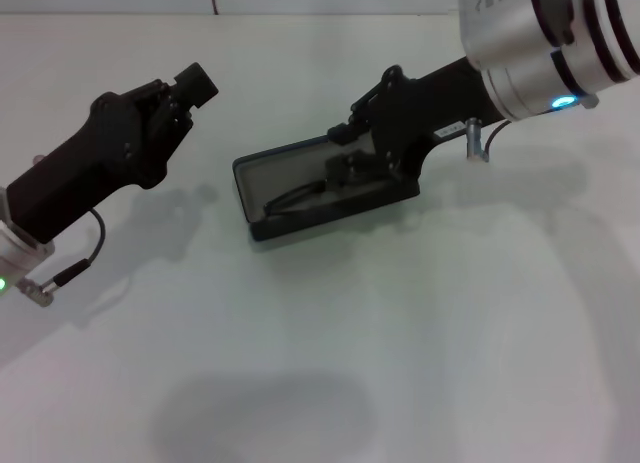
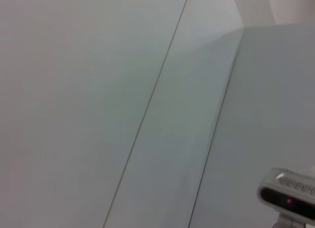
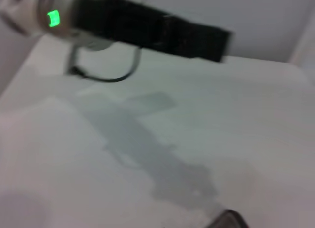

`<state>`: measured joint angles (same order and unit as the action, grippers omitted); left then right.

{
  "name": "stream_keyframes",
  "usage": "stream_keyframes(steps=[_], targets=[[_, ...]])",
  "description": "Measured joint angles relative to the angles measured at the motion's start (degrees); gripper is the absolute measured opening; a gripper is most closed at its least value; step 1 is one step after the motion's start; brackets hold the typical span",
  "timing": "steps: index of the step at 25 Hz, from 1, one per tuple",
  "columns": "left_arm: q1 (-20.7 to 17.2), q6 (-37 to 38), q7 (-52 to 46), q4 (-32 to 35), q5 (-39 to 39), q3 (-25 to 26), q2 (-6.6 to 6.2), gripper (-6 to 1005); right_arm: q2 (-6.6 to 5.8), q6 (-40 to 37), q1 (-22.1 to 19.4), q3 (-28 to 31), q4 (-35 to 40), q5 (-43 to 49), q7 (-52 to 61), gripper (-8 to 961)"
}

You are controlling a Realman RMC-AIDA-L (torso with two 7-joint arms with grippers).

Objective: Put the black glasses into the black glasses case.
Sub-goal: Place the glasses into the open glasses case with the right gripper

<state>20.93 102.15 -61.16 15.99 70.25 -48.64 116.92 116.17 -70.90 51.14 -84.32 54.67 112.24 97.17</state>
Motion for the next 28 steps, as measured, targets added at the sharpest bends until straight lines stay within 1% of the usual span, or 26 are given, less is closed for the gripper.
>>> stream_keyframes(steps=[2, 4, 8, 12, 16, 21, 24, 28], targets=[[0.05, -0.37, -0.02, 0.0, 0.08, -0.01, 0.1, 27, 0.0, 2.36, -0.2, -1.23, -1.16, -0.15, 0.81, 268], [0.06, -0.58, -0.04, 0.0, 0.09, -0.03, 0.22, 27, 0.02, 5.69, -0.32, -4.15, -2.73, -0.78, 0.98, 268], [0.08, -0.73, -0.09, 0.0, 0.44, -0.12, 0.39, 27, 0.02, 14.75, -1.73, -12.47, -4.26, -3.38, 1.0, 267], [0.08, -0.73, -0.17, 0.0, 0.71, -0.14, 0.43, 27, 0.03, 20.43, -3.09, -17.56, -4.25, -5.21, 1.0, 222], [0.07, -0.73, -0.13, 0.0, 0.75, -0.15, 0.51, 26, 0.03, 22.39, -3.78, -19.12, -4.23, -5.83, 0.8, 177], [0.1, -0.73, -0.12, 0.0, 0.78, -0.14, 0.59, 26, 0.03, 21.84, -4.24, -19.3, -4.23, -6.0, 0.58, 111], [0.1, -0.76, -0.12, 0.0, 0.77, -0.14, 0.6, 26, 0.03, 21.26, -5.72, -19.37, -2.89, -6.0, 0.53, 64], [0.09, -0.82, -0.05, 0.0, 0.77, -0.14, 0.6, 26, 0.03, 19.71, -7.19, -19.45, -1.8, -6.01, 0.48, 64]])
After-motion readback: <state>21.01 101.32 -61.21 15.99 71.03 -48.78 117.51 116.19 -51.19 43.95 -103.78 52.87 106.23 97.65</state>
